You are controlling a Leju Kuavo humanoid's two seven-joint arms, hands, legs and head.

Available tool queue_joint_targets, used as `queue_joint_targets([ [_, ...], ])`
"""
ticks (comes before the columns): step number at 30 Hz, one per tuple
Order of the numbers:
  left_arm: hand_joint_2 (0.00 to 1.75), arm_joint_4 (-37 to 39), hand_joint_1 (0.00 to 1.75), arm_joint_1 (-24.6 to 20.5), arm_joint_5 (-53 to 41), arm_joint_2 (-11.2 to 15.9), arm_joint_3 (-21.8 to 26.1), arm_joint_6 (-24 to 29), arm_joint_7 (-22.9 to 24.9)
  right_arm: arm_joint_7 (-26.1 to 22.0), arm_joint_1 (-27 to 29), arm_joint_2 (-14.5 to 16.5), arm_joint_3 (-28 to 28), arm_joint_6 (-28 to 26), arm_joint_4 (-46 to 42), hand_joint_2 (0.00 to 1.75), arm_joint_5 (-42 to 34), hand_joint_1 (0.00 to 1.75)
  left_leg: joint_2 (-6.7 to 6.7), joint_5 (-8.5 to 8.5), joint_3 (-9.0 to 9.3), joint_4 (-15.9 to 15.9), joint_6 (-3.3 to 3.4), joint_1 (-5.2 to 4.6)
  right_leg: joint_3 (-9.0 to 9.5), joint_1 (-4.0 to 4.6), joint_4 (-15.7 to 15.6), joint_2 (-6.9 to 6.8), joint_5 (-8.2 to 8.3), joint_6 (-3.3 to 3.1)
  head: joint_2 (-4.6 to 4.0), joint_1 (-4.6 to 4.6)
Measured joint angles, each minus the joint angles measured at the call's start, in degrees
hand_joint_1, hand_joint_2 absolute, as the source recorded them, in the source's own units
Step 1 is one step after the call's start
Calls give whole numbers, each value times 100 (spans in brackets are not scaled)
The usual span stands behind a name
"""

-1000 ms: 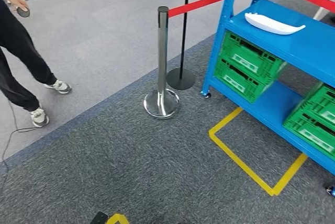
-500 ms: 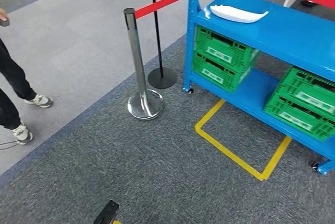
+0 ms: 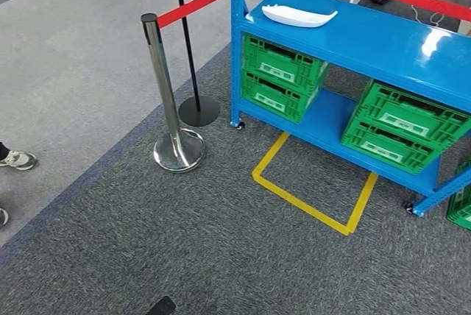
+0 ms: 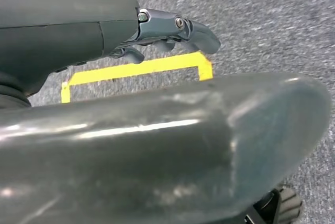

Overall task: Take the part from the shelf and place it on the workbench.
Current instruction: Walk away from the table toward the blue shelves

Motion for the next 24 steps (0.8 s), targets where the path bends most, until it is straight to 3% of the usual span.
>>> queue_joint_targets([
  [1, 0, 0, 0, 15, 66, 0, -2, -1, -4, 6, 10, 0, -8, -3, 0, 0, -5, 0, 62, -4, 3, 2, 2, -5, -38, 0, 125, -18, -8, 6, 0, 1],
  [2, 0, 0, 0, 19, 139, -3, -1, -1, -1, 7, 22, 0, -19, -4, 0, 0, -10, 0, 113, -10, 11, 3, -3, -5, 48, -1, 5, -35, 94, 9, 0, 2],
  [4, 0, 0, 0, 10, 269, -14, 6, -3, 15, -20, 27, 1, -38, 16, 0, 0, -5, 0, 206, -35, 40, 12, -38, -10, 495, 1, -774, -165, 435, 13, 0, 3],
  [6, 0, 0, 0, -12, 324, -23, 12, -17, 20, -87, 1, 8, -46, 60, 0, 0, 15, 0, 276, -71, 62, 41, -97, -42, 860, 7, -1400, -282, 618, -32, 0, -4],
  [7, 0, 0, 0, -28, 333, -26, 13, -28, 11, -125, -8, 11, -46, 86, 0, 0, 32, 0, 302, -77, 66, 52, -124, -60, 914, 15, -1500, -300, 625, -65, 0, -15],
  [9, 0, 0, 0, -70, 349, -34, 13, -44, -20, -185, -9, 13, -46, 122, 0, 0, 70, 0, 349, -76, 65, 56, -166, -63, 898, 22, -1495, -207, 643, -148, 0, -31],
  [11, 0, 0, 0, -109, 363, -46, 13, -49, -51, -232, -9, 8, -46, 144, 0, 0, 110, 0, 241, -188, 11, 184, -230, -40, 879, 9, -1499, -129, 665, -218, 0, -36],
  [12, 0, 0, 0, -120, 367, -52, 13, -49, -61, -250, -17, 3, -46, 153, 0, 0, 125, 0, 148, -329, -84, 398, -263, -27, 872, -3, -1505, -87, 678, -249, 0, -42],
  [14, 0, 0, 0, -123, 373, -60, 16, -49, -66, -272, -40, -4, -46, 170, 0, 0, 142, 0, 3, -703, -436, 1146, -301, -8, 846, -7, -1506, 15, 692, -286, 0, -47],
  [16, 0, 0, 0, -115, 378, -65, 20, -50, -61, -276, -45, -5, -46, 187, 0, 0, 150, 0, -21, -853, -735, 1710, -306, -2, 827, -6, -1505, 135, 703, -297, 0, -46],
  [17, 0, 0, 0, -115, 380, -67, 25, -52, -51, -274, -41, -6, -46, 191, 0, 0, 155, 0, -27, -761, -748, 1700, -297, -1, 824, -6, -1505, 196, 709, -294, 0, -46],
  [18, 0, 0, 0, -117, 380, -69, 32, -55, -36, -269, -37, -7, -46, 197, 0, 0, 160, 0, -46, -581, -654, 1477, -281, 0, 823, -8, -1505, 257, 716, -286, 0, -46],
  [20, 0, 0, 0, -123, 379, -70, 51, -58, 7, -249, -45, -7, -46, 205, 0, 0, 173, 0, -224, -195, -290, 698, -237, 10, 813, -5, -1497, 379, 733, -249, 0, -48],
  [21, 0, 0, 0, -124, 379, -72, 60, -58, 26, -236, -57, -8, -46, 211, 0, 0, 177, 0, -317, -93, -144, 382, -223, 19, 797, 0, -1492, 433, 742, -222, 0, -46],
  [22, 0, 0, 0, -123, 381, -73, 66, -56, 42, -224, -64, -8, -46, 216, 0, 0, 181, 0, -389, -57, -58, 184, -211, 23, 777, 1, -1493, 481, 754, -189, 0, -47],
  [24, 0, 0, 0, -117, 383, -77, 72, -52, 59, -207, -56, -9, -46, 223, 0, 0, 185, 0, -367, -59, -40, 98, -174, 17, 728, -11, -1526, 565, 787, -107, 0, -46],
])
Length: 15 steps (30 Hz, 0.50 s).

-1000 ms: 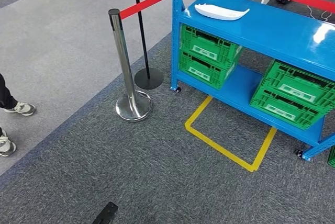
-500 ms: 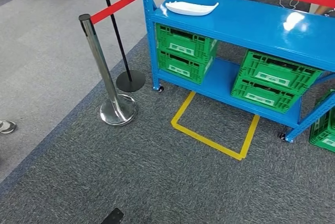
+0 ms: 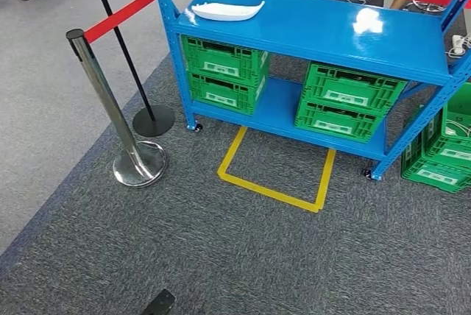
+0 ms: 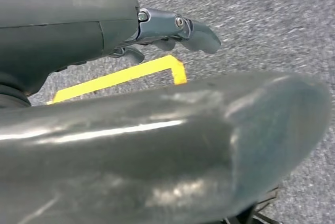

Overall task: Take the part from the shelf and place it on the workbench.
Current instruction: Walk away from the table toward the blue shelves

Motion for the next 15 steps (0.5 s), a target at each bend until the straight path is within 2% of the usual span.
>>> queue_joint_targets([
  [1, 0, 0, 0, 1, 2, -1, 3, 3, 3, 6, 17, -5, 0, 4, 0, 0, 2, 0, 45, 21, 1, -22, 36, 2, -22, -7, -2, 0, 3, 36, 0, 0],
  [2, 0, 0, 0, 1, 3, -2, 5, 4, 6, 14, 31, -10, 0, 8, 0, 0, 4, 0, 91, 43, 4, -43, 75, 9, -71, 0, 62, -75, -48, 64, 0, 13],
  [3, 0, 0, 0, 2, 4, -2, 9, 6, 8, 22, 36, -14, 0, 16, 0, 0, 7, 0, 146, 63, 7, -63, 109, 17, -170, 11, 244, -197, -170, 87, 0, 30],
  [5, 0, 0, 0, 25, 5, -2, 17, 8, 16, 34, 18, -16, 0, 27, 0, 0, 14, 0, 264, 68, 5, -70, 145, 4, -483, 28, 939, -472, -555, 110, 0, 56],
  [6, 0, 0, 0, 42, 9, 0, 21, 7, 21, 37, 6, -15, 0, 32, 0, 0, 16, 0, 332, 66, 4, -69, 153, -8, -653, 26, 1321, -537, -718, 120, 0, 57],
  [7, 0, 0, 0, 54, 15, 1, 24, 7, 25, 39, 1, -15, 0, 33, 0, 0, 18, 0, 397, 62, 5, -67, 158, -17, -754, 26, 1563, -566, -786, 125, 0, 55],
  [8, 0, 0, 0, 58, 21, 2, 26, 5, 27, 41, 3, -15, 0, 39, 0, 0, 22, 0, 456, 56, 8, -65, 160, -21, -753, 26, 1603, -585, -751, 127, 0, 56],
  [9, 0, 0, 0, 56, 28, 1, 27, 4, 27, 44, 7, -16, 0, 47, 0, 0, 28, 0, 507, 49, 18, -65, 156, -23, -627, 25, 1404, -611, -617, 126, 0, 56],
  [10, 0, 0, 0, 53, 32, -4, 27, 4, 26, 46, 9, -16, 0, 57, 0, 0, 37, 0, 553, 37, 33, -63, 144, -23, -405, 25, 1026, -666, -433, 124, 0, 57],
  [12, 0, 0, 0, 47, 36, -9, 30, 3, 20, 45, -10, -15, 0, 71, 0, 0, 51, 0, 615, 6, 55, -45, 93, -54, 25, 33, 283, -816, -195, 96, 0, 53],
  [13, 0, 0, 0, 42, 36, -11, 30, 3, 15, 40, -20, -14, 0, 72, 0, 0, 58, 0, 639, -4, 63, -35, 65, -72, 137, 36, 94, -856, -156, 69, 0, 41],
  [14, 0, 0, 0, 38, 37, -12, 31, 2, 9, 36, -26, -13, 1, 71, 0, 0, 64, 0, 655, -12, 63, -28, 44, -90, 174, 36, 30, -857, -156, 41, 0, 30],
  [15, 0, 0, 0, 33, 37, -13, 32, -5, 4, 31, -22, -11, 2, 69, 0, 0, 73, 0, 667, -11, 64, -26, 64, -94, 176, 30, 30, -823, -138, 18, 0, 16],
])
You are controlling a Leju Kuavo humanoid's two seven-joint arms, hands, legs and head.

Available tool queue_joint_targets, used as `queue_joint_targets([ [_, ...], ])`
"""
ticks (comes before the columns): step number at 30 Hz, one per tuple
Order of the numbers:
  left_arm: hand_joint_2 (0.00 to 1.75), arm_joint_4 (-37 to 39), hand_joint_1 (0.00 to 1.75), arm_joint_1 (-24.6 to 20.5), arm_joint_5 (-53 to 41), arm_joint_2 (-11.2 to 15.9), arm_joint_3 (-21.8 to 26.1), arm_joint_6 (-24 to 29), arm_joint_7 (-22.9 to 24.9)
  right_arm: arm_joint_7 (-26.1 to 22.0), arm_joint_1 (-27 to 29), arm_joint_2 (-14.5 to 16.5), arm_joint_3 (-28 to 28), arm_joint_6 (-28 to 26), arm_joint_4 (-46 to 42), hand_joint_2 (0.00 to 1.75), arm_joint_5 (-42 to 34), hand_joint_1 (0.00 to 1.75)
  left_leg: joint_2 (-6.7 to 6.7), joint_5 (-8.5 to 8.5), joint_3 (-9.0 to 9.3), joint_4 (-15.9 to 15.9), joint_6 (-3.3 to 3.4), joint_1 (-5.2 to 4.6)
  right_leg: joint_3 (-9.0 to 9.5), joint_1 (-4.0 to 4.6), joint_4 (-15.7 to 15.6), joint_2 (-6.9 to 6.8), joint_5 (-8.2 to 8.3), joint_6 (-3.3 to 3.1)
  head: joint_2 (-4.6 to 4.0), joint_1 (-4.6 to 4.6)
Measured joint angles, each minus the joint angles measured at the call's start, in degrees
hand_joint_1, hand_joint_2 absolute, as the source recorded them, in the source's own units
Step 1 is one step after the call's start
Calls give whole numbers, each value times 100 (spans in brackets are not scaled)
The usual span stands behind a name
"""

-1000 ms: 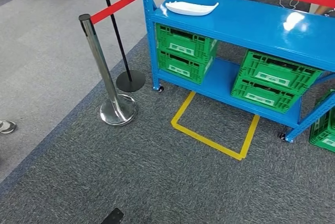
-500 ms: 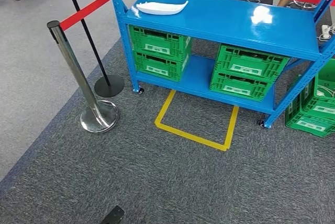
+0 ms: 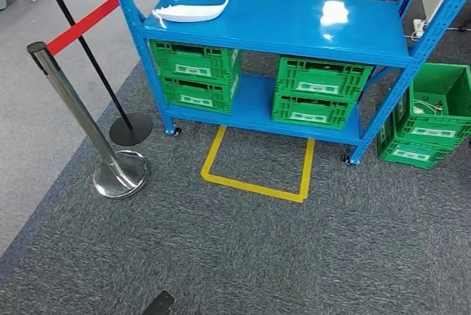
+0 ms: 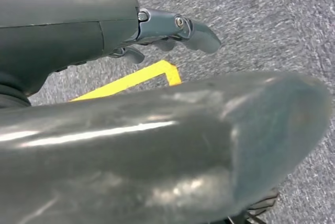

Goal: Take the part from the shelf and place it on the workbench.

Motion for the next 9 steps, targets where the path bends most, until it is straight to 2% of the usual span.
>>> queue_joint_targets([
  [3, 0, 0, 0, -3, 8, 1, 2, -112, -6, -21, 12, 2, 4, 1, 0, 0, 49, 0, 8, 14, 0, -10, 179, -5, -8, 4, -2, 25, 13, -3, 0, -8],
  [4, 0, 0, 0, -3, 17, 1, 3, -171, 5, -28, 11, 1, 6, 4, 0, 0, 69, 0, 9, 19, 1, -16, 211, -6, -10, 11, -2, 32, 9, -13, 0, -8],
  [5, 0, 0, 0, -3, 33, 0, 7, -222, 32, -32, 10, 1, 9, 5, 0, 0, 92, 0, 9, 28, 3, -24, 211, -5, -11, 19, -2, 34, 4, -26, 0, -7],
  [7, 0, 0, 0, 3, 87, -6, 30, -290, 121, -32, 7, 1, 15, -2, 0, 0, 130, 0, 9, 43, 4, -44, 166, 1, -16, 31, -1, 31, -1, -55, 0, -7],
  [8, 44, 0, 0, 9, 116, -10, 51, -308, 167, -27, 5, 1, 17, -14, 0, 0, 143, 0, 9, 53, 3, -55, 114, 5, -21, 35, 0, 29, 0, -65, 0, -6],
  [9, 58, 0, 0, 12, 131, -12, 63, -316, 189, -26, 4, 1, 19, -20, 0, 0, 148, 0, 8, 58, 3, -61, 87, 8, -23, 38, 0, 27, 1, -68, 0, -6],
])
